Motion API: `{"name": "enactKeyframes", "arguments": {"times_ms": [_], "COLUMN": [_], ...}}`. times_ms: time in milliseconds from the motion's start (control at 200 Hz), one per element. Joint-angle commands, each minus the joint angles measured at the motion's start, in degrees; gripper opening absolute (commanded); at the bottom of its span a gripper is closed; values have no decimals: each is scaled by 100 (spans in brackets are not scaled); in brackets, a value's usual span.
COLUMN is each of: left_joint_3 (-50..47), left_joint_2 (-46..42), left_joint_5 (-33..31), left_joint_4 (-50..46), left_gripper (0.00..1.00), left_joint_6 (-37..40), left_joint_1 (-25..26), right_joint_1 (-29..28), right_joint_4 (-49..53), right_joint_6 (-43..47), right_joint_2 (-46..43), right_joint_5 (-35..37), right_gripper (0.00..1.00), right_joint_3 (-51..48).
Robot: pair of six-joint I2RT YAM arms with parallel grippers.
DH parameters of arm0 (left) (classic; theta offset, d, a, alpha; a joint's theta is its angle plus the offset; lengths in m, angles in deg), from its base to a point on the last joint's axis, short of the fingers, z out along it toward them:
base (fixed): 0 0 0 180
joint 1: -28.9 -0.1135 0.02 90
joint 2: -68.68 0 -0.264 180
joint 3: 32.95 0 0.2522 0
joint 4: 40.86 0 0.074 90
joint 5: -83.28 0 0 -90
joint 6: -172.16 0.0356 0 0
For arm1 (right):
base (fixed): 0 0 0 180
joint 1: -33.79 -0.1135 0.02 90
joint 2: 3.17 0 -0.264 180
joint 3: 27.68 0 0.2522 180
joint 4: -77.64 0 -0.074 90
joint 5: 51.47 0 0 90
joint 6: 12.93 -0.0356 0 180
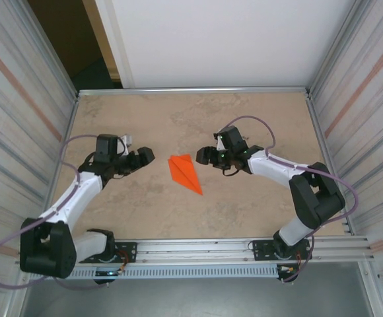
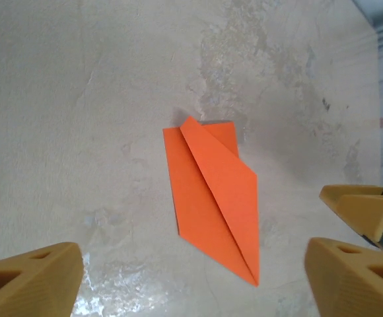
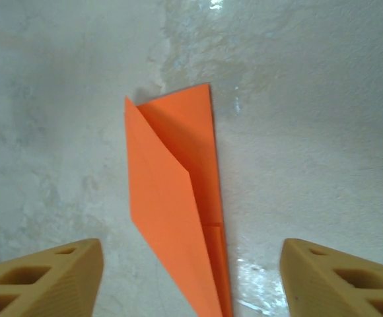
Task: Fold a paper plane with a square sheet of paper (pick it up from the middle)
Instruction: Fourth fold the wing at the center of the table.
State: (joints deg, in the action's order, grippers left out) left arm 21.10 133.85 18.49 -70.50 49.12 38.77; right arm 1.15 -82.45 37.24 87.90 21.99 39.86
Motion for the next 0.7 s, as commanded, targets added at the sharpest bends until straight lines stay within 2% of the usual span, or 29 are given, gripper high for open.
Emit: {"name": "enactKeyframes", "arguments": {"times_ms": [0, 55, 220, 421, 546, 697], "left_joint_3": [-118, -147, -333, -450, -531, -566], "left_joint_2": [-382, -491, -758, -1005, -1108, -980], "left_joint_5": [-19, -2, 51, 121, 125, 240], "left_joint_4": [-183, -280, -182, -135, -95, 43], "left_gripper": [94, 96, 99, 99, 99, 99], "left_joint_6": [275, 450, 495, 478, 470, 422], "left_joint_1": [7, 9, 12, 11, 15, 33], "right_joint_1": [-22, -49, -49, -160, -185, -267], "right_joint_4": [316, 239, 142, 59, 739, 580], "right_joint_6": [246, 295, 248, 215, 283, 292], "right_joint_2": [-100, -37, 423, 785, 1038, 976], "right_joint_5": [269, 240, 32, -238, -157, -310], "right_gripper": [80, 85, 87, 82, 80, 76], "right_joint_3": [136, 174, 404, 528, 852, 705]}}
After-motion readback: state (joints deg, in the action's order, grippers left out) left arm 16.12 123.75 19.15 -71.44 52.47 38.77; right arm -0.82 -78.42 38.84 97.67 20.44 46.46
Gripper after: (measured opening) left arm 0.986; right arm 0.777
